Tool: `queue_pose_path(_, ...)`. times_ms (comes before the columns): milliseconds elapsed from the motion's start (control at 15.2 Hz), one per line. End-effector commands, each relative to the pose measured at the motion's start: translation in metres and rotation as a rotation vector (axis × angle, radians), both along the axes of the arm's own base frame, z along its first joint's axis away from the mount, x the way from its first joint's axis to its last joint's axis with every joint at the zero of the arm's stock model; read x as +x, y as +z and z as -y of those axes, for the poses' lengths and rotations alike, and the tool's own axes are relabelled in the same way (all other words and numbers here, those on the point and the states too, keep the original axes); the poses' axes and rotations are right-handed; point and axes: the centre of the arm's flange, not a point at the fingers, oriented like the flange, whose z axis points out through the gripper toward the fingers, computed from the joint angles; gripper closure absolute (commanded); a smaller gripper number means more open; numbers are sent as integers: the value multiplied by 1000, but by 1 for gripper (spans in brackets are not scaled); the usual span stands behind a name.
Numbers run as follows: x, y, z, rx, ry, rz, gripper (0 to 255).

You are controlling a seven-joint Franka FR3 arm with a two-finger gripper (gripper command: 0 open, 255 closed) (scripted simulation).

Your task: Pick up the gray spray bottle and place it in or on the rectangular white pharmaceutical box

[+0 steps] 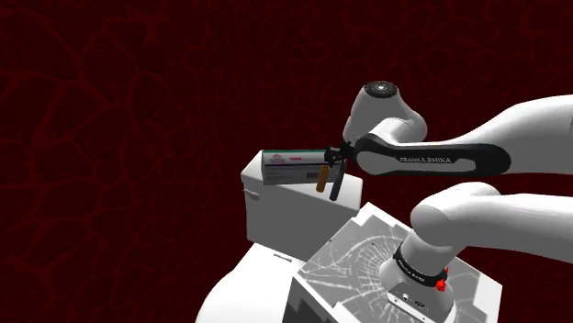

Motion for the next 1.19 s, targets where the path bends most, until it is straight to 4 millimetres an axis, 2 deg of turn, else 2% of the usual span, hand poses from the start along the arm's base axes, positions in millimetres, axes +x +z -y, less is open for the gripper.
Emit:
queue_pose_path(0, 6, -25, 5, -27, -127, 62, 0)
queue_pose_path(198, 16, -63, 14, -70, -305, 140, 0)
queue_pose_path(726, 26, -98, 33, -72, -311, 143, 0)
queue_pose_path(1122, 26, -98, 33, -72, -311, 143, 0)
